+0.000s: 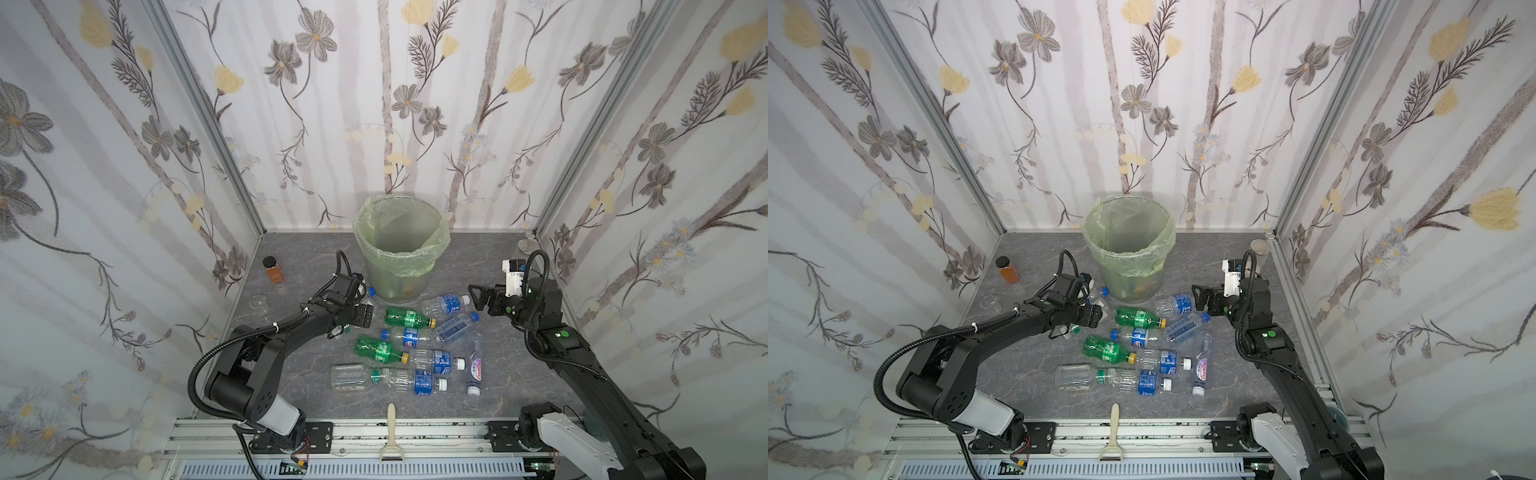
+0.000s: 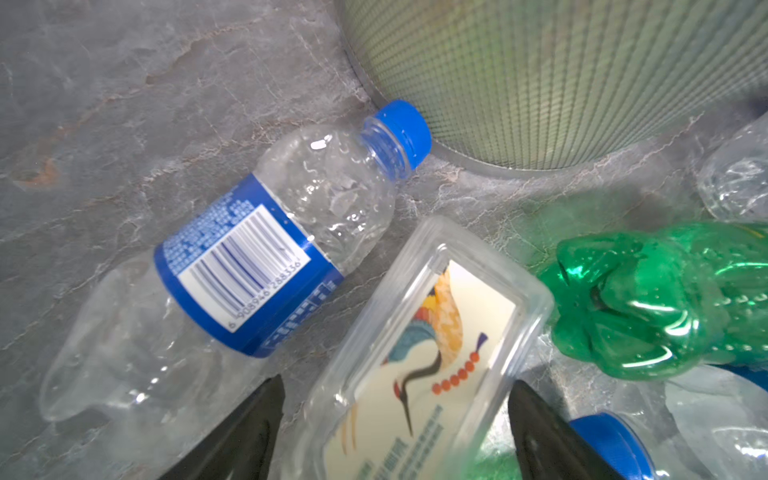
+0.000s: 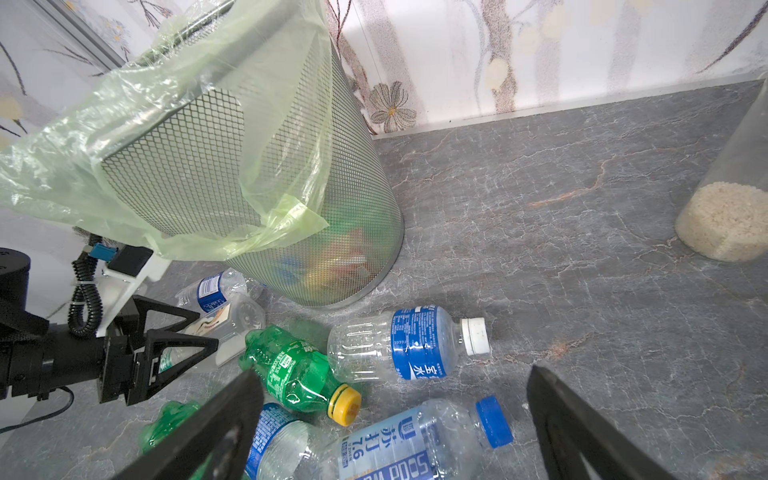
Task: Throw the plastic bottles in the bin
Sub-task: 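Grasp the clear crane-label plastic box with the left gripper and lift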
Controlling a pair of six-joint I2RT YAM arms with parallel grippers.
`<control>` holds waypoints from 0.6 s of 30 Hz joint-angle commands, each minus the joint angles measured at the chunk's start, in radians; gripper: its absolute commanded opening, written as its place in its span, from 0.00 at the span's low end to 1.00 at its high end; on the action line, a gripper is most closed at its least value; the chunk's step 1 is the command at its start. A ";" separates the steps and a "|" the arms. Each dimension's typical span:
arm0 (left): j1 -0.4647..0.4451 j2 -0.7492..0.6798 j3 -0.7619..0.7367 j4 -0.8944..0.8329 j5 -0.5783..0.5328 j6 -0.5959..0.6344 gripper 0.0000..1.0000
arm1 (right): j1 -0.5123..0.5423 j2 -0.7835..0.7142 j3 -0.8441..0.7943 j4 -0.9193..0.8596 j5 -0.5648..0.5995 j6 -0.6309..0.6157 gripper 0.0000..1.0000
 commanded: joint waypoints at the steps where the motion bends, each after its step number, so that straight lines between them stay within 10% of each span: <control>1: -0.004 0.007 -0.001 0.011 0.003 -0.009 0.78 | -0.001 -0.004 -0.004 0.046 -0.013 0.012 1.00; 18: -0.025 0.003 -0.049 0.027 -0.078 -0.068 0.52 | -0.004 0.009 -0.002 0.054 -0.016 0.020 1.00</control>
